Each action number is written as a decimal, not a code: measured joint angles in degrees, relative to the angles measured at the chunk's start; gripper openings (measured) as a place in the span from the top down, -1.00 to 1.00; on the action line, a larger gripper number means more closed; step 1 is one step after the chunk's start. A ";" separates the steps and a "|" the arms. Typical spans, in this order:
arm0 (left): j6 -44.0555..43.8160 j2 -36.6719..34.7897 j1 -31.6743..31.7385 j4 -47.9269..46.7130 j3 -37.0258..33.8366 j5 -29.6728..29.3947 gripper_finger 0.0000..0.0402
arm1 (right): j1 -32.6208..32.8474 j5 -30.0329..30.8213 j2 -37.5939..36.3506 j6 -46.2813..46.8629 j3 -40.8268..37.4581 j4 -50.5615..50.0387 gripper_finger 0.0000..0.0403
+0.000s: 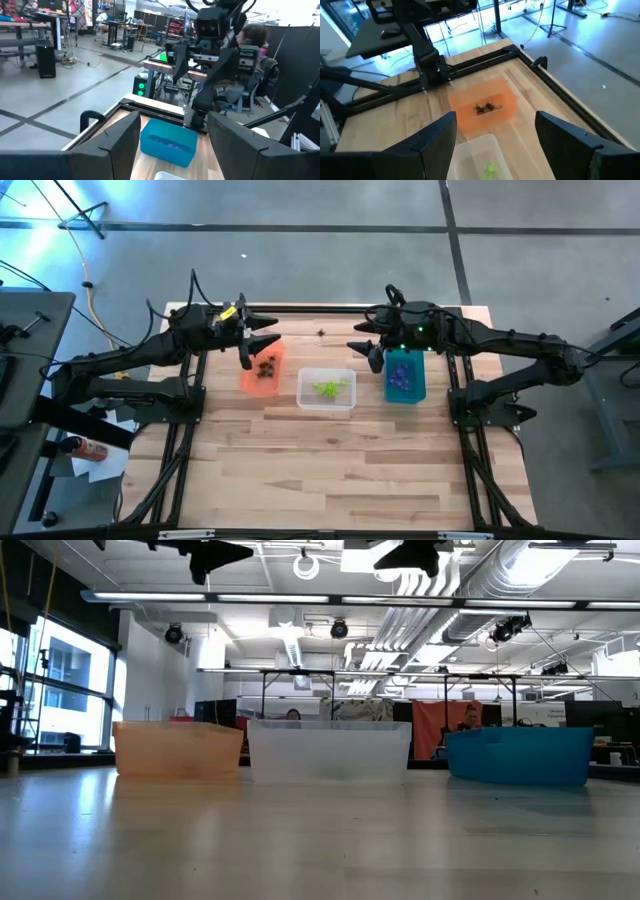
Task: Sort Halloween decoration
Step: Put the black spider toy into the orange bin
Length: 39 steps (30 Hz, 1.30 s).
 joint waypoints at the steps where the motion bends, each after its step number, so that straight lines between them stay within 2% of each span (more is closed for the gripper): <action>1: -0.02 0.00 0.00 0.04 0.00 0.00 -0.08 | 0.00 -0.13 0.00 0.29 0.01 -0.02 -0.32; 5: -1.05 -0.20 0.00 0.01 0.02 0.00 -0.08 | -1.88 0.81 2.66 12.58 0.17 0.43 -0.32; 7: -1.07 -0.15 0.00 0.26 0.02 -0.02 -0.09 | -4.43 -1.95 6.30 18.81 0.30 0.32 -0.32; 10: -1.05 -0.15 0.02 0.26 0.02 -0.35 -0.08 | -8.05 -6.11 14.04 20.62 2.83 -0.30 -0.32; 13: -1.05 -0.16 0.02 0.28 0.02 -0.39 -0.08 | -11.10 -6.14 23.04 21.26 8.07 -4.18 -0.32; 18: 0.00 -0.17 0.06 0.21 0.02 -0.33 -0.08 | -14.92 -2.62 38.89 23.85 19.87 -15.12 -0.32; 24: 2.40 -0.15 0.20 -0.16 0.02 -2.17 -0.09 | -16.85 -1.42 55.27 25.41 38.96 -26.23 -0.32; 29: 2.08 -0.15 0.20 -0.24 0.02 -4.73 -0.08 | -17.77 -1.37 67.12 27.50 55.01 -37.10 -0.32; 33: 2.08 -0.15 0.20 -0.44 0.02 -4.79 -0.08 | -18.48 -1.62 73.84 31.05 65.07 -42.85 -0.32; 39: 2.05 -0.15 0.20 -0.75 0.02 -4.80 -0.08 | -19.32 -4.89 75.74 37.99 61.64 -43.36 -0.27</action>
